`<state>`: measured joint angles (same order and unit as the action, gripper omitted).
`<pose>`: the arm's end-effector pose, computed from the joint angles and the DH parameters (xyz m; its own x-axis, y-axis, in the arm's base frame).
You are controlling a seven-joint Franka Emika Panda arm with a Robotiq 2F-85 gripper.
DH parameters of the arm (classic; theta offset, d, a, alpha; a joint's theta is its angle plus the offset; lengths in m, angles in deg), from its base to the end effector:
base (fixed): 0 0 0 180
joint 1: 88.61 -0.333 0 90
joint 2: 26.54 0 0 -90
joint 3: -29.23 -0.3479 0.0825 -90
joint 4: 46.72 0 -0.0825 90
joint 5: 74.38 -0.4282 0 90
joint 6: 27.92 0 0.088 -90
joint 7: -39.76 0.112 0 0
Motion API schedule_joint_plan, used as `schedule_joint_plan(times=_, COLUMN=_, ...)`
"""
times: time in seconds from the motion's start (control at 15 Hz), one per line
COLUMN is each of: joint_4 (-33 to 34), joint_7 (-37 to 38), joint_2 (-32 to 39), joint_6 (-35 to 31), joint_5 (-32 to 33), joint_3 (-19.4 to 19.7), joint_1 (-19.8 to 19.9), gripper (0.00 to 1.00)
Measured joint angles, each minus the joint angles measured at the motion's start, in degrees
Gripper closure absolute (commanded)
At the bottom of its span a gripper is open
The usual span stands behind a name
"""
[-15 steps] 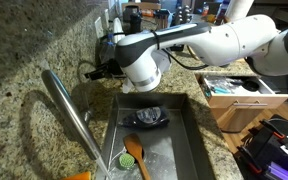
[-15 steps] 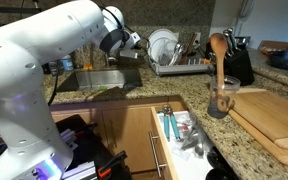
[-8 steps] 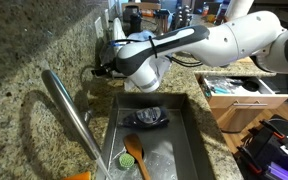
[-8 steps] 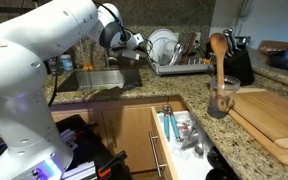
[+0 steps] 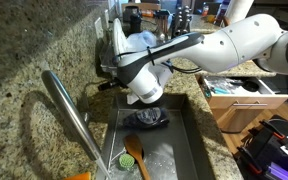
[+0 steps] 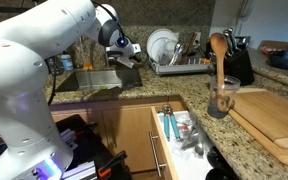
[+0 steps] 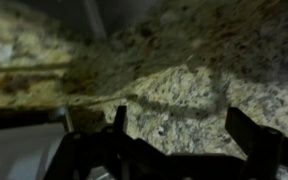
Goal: Close the tap
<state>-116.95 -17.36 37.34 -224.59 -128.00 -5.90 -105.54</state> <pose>0.7051 0.4421 0.2010 0.6276 -0.0295 0.7779 0.3859 -0.8561 -0.3438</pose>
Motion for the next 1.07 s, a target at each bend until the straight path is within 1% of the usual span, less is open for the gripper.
schedule_joint_plan(times=0.13, joint_4=-2.0, joint_7=1.4, joint_2=-0.5, joint_6=2.4, joint_5=-1.8, joint_3=-1.8, joint_1=0.0, gripper=0.00)
schedule_joint_plan(times=0.33, joint_4=-3.0, joint_7=3.2, joint_2=-0.8, joint_6=6.3, joint_5=-2.2, joint_3=-6.0, joint_1=0.5, gripper=0.00)
schedule_joint_plan(times=0.53, joint_4=-4.3, joint_7=4.5, joint_2=-1.6, joint_6=10.2, joint_5=-2.2, joint_3=-9.2, joint_1=3.4, gripper=0.00)
schedule_joint_plan(times=0.8, joint_4=-6.0, joint_7=6.1, joint_2=-2.7, joint_6=17.6, joint_5=-2.2, joint_3=-12.3, joint_1=8.1, gripper=0.00)
schedule_joint_plan(times=0.93, joint_4=-6.9, joint_7=6.3, joint_2=-3.0, joint_6=19.7, joint_5=-2.2, joint_3=-13.5, joint_1=9.5, gripper=0.00)
schedule_joint_plan(times=1.07, joint_4=-7.5, joint_7=6.4, joint_2=-3.4, joint_6=19.9, joint_5=-2.2, joint_3=-13.9, joint_1=9.8, gripper=0.00)
